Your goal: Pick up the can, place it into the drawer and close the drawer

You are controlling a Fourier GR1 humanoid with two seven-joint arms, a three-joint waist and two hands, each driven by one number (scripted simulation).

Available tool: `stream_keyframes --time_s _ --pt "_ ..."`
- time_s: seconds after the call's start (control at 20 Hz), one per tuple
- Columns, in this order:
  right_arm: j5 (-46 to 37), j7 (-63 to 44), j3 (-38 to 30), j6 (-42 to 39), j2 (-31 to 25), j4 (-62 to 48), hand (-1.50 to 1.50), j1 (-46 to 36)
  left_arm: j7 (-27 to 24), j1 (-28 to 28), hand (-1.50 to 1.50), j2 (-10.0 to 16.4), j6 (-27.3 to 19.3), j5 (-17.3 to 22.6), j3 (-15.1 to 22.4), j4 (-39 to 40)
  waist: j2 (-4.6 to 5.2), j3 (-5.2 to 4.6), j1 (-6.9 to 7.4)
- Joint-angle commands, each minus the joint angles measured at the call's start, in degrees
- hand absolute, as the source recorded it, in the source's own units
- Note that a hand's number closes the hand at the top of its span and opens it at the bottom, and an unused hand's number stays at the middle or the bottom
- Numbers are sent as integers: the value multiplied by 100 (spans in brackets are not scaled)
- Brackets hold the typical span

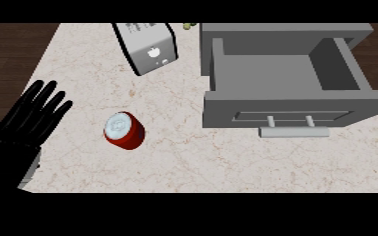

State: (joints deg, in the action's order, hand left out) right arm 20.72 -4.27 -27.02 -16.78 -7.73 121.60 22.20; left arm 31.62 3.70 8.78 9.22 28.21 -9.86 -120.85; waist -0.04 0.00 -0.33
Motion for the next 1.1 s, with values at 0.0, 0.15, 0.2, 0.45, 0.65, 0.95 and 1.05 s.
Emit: stream_keyframes --time_s 0.0,0.15,0.2,0.45,0.65,0.95,1.05 --pt "204 100 -292 -343 125 155 -150 304 -170 -238 -150 -203 -101 -393 241 429 -1 0 -16" --pt "-59 -115 -104 -308 214 296 -150 257 -67 64 -150 -508 -326 -800 713 153 -3 1 6" --pt "378 17 -451 -447 139 69 -150 252 -390 -537 -150 -259 -62 -450 216 1037 2 0 -21" --pt "525 -203 -760 -692 29 94 -150 165 -471 -215 -150 -302 -31 -859 454 890 -2 0 15" --pt "754 -493 -985 -617 -94 67 -150 11 -1254 -198 -150 -449 117 -1282 557 1663 1 -1 15" --pt "271 168 -942 -1048 351 -142 -150 163 -2399 -513 -150 -530 144 -1738 373 3211 8 0 -14" --pt "195 0 -971 -1045 237 -359 -150 -71 -2335 -272 -150 -583 85 -1701 438 2877 3 1 20"
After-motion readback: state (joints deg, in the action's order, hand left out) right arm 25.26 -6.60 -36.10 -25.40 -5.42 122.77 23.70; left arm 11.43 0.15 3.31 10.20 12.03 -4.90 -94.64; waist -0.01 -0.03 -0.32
